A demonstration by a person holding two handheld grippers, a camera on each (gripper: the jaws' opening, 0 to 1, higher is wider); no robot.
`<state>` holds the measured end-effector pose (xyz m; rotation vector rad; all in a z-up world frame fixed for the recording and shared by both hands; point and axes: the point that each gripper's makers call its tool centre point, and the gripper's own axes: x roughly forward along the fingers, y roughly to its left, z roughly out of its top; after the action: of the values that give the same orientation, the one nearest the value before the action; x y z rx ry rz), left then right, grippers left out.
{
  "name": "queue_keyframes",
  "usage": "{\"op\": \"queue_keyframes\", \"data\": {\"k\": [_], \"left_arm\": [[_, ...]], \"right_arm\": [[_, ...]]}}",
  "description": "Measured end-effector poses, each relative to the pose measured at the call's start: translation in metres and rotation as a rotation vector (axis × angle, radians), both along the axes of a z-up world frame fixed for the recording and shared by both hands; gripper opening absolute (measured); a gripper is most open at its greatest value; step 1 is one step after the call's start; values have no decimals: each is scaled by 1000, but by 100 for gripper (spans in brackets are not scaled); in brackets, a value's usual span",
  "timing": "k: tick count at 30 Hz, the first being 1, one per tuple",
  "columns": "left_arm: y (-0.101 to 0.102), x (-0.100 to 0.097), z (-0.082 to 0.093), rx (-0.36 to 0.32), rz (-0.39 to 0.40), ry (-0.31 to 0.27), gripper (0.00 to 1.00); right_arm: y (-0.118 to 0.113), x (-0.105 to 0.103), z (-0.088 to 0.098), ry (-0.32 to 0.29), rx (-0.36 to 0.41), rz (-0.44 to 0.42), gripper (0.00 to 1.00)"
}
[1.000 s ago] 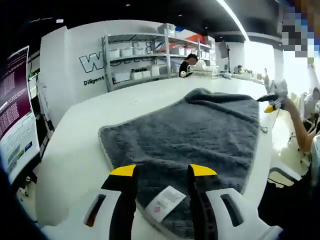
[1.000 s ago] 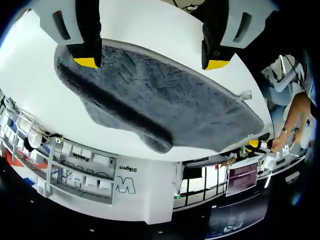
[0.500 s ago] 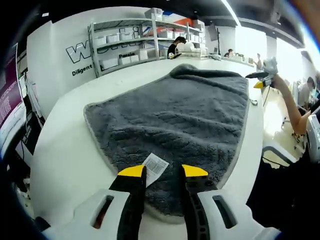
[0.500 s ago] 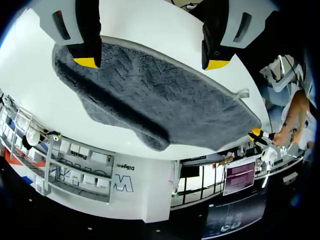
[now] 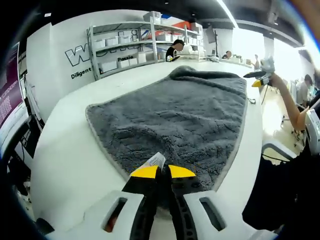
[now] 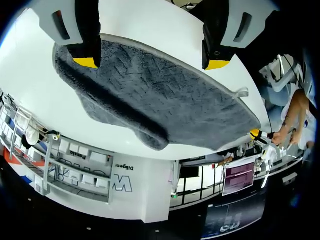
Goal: Open the folded towel by lifting each exposed corner and separating the folded layers until the towel lies flat within the target outline without major curled edges
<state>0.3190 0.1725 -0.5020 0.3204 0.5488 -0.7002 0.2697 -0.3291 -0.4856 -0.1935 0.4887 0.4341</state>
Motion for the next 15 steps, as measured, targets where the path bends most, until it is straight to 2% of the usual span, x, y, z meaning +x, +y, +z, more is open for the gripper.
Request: {"op": "queue_keyframes", "data": {"k": [15], "left_arm": [[25, -6, 1, -12, 35, 25, 4]], "right_arm": [[-4, -1, -1, 7, -2, -5, 84]]}}
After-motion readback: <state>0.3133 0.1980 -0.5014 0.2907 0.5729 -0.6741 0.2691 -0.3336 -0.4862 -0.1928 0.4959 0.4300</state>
